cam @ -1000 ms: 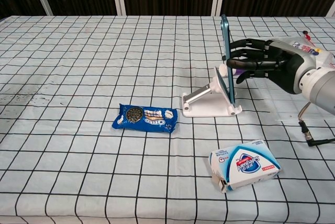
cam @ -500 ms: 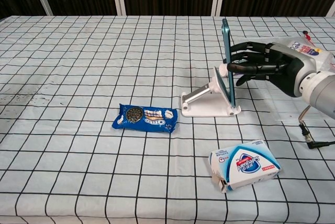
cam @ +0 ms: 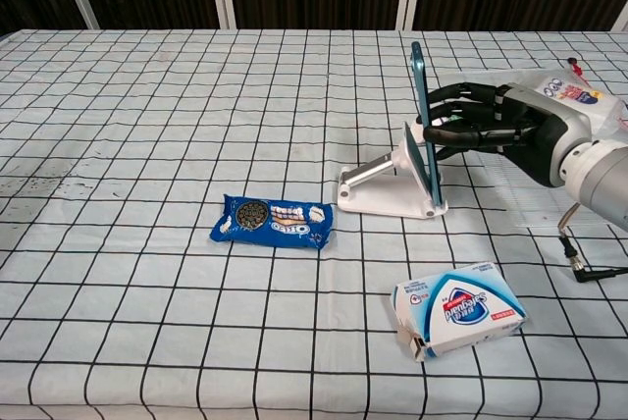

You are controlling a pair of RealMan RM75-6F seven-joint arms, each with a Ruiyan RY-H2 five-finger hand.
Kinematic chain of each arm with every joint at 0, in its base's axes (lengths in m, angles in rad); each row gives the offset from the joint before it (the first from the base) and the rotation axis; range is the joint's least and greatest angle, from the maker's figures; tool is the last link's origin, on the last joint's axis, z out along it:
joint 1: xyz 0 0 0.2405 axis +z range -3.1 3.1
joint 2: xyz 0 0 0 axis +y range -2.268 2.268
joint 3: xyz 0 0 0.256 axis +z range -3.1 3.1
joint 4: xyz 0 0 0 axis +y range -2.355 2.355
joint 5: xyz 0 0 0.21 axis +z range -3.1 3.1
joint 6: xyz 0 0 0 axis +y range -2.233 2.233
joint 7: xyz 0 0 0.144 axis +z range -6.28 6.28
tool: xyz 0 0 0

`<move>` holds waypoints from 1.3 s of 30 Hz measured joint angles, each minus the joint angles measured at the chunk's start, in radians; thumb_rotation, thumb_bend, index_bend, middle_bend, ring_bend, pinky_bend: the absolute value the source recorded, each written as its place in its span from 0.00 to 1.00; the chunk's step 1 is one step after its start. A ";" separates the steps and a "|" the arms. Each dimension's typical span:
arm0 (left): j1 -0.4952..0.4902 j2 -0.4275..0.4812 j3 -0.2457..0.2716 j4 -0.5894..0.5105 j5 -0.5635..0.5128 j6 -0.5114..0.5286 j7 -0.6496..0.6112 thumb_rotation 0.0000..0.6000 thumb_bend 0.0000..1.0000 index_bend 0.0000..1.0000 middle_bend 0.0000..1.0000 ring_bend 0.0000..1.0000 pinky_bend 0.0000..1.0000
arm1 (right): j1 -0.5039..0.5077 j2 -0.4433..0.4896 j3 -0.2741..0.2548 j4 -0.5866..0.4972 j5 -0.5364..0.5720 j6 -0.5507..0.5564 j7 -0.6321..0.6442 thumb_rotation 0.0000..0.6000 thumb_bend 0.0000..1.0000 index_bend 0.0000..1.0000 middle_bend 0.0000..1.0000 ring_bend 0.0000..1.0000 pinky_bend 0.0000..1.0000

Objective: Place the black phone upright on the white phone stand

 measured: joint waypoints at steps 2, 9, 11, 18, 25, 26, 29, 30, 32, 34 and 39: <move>0.000 0.000 0.000 0.000 -0.001 -0.001 0.000 1.00 0.00 0.00 0.00 0.00 0.00 | -0.002 -0.002 -0.003 0.002 0.000 0.003 -0.009 1.00 0.22 0.54 0.46 0.36 0.34; 0.000 0.001 0.000 -0.002 -0.002 -0.002 0.002 1.00 0.00 0.00 0.00 0.00 0.00 | -0.006 -0.005 -0.006 -0.001 0.005 0.009 -0.029 1.00 0.12 0.51 0.44 0.35 0.31; 0.000 0.001 0.000 -0.002 -0.002 -0.002 0.002 1.00 0.00 0.00 0.00 0.00 0.00 | -0.007 -0.004 -0.007 -0.003 0.004 0.009 -0.034 1.00 0.09 0.51 0.44 0.34 0.31; 0.000 0.002 0.000 -0.002 -0.002 -0.001 0.001 1.00 0.00 0.00 0.00 0.00 0.00 | -0.011 -0.003 -0.010 -0.014 0.008 0.011 -0.055 1.00 0.03 0.45 0.40 0.30 0.27; 0.000 0.003 0.001 -0.003 -0.003 -0.001 0.000 1.00 0.00 0.00 0.00 0.00 0.00 | -0.012 -0.001 -0.015 -0.024 0.008 0.010 -0.074 1.00 0.00 0.31 0.27 0.20 0.21; 0.000 0.003 0.000 -0.003 -0.003 -0.001 0.000 1.00 0.00 0.00 0.00 0.00 0.00 | -0.012 0.000 -0.015 -0.027 0.007 0.010 -0.076 1.00 0.00 0.28 0.24 0.18 0.20; 0.000 0.004 0.001 -0.004 -0.003 -0.002 0.000 1.00 0.00 0.00 0.00 0.00 0.00 | -0.011 0.003 -0.017 -0.034 0.003 0.010 -0.084 1.00 0.00 0.15 0.15 0.11 0.18; 0.000 0.004 0.001 -0.004 -0.003 -0.002 -0.001 1.00 0.00 0.00 0.00 0.00 0.00 | -0.011 0.005 -0.018 -0.036 0.002 0.010 -0.088 1.00 0.00 0.13 0.13 0.09 0.18; 0.000 0.004 0.001 -0.004 -0.003 -0.002 -0.001 1.00 0.00 0.00 0.00 0.00 0.00 | -0.010 0.008 -0.021 -0.042 0.000 0.008 -0.094 1.00 0.00 0.06 0.09 0.07 0.17; 0.000 0.005 0.001 -0.005 -0.003 -0.002 -0.002 1.00 0.00 0.00 0.00 0.00 0.00 | -0.009 0.010 -0.022 -0.045 0.000 0.006 -0.101 1.00 0.00 0.02 0.07 0.05 0.17; 0.000 0.006 0.001 -0.006 -0.002 -0.001 -0.004 1.00 0.00 0.00 0.00 0.00 0.00 | -0.012 0.024 -0.023 -0.061 0.009 0.003 -0.130 1.00 0.00 0.00 0.01 0.00 0.16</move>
